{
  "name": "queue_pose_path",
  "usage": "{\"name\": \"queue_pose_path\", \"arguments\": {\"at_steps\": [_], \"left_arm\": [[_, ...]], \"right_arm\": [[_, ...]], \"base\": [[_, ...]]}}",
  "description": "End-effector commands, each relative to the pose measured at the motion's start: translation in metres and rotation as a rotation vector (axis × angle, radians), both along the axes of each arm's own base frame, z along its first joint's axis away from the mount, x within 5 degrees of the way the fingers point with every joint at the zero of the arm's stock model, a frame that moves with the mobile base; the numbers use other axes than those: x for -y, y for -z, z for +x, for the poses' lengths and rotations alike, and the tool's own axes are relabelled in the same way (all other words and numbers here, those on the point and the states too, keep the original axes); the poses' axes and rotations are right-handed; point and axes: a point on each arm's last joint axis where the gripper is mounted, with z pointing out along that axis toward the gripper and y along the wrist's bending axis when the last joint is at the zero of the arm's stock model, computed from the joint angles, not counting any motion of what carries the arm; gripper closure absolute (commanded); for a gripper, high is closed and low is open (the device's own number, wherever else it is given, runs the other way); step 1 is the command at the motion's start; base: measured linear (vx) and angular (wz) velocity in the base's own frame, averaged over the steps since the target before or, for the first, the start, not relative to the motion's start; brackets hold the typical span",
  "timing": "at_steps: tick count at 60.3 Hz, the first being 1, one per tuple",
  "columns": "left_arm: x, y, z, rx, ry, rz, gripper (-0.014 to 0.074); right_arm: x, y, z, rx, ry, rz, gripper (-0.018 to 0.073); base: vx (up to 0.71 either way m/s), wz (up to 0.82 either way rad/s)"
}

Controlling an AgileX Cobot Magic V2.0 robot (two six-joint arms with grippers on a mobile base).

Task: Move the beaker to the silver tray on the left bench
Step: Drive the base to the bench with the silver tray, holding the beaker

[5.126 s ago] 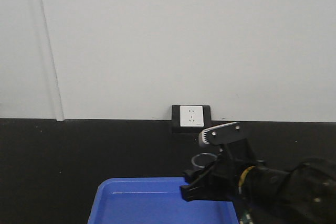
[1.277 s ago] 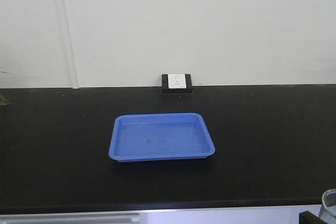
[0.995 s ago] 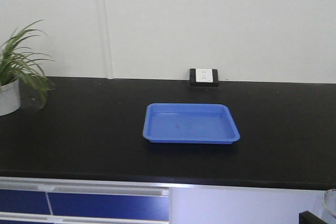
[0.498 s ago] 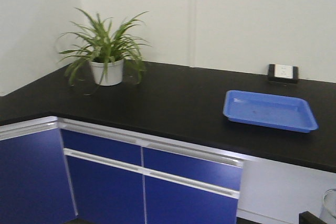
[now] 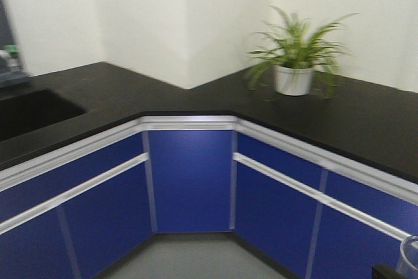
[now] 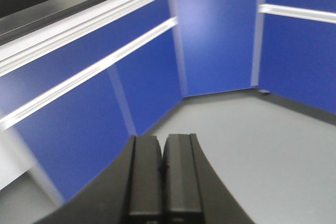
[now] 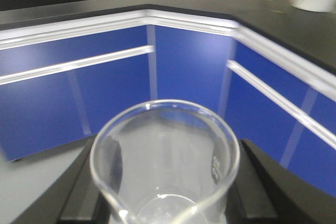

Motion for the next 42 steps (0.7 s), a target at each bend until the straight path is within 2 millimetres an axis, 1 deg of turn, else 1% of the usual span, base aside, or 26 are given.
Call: {"name": "queue_pose_path", "arguments": {"at_steps": [1,20,42], "left_arm": [[0.0009,-0.0003,0.0017,0.062,0.011,-0.007,0.0595],[0.0009,-0.0003,0.0017,0.062,0.011,-0.007,0.0595],[0.0009,-0.0003,0.0017,0.062,0.011,-0.007,0.0595]], "right_arm": [[-0.0024,-0.0177,0.0001,0.108,-0.031,0.028,0.0571],[-0.0024,-0.0176,0.0001,0.107,-0.031,0.028,0.0571],[-0.0024,-0.0176,0.0001,0.107,-0.031,0.028,0.0571]], "base": [[-0.25,0.83],[-0.21,0.79],[-0.12,0.62]]}}
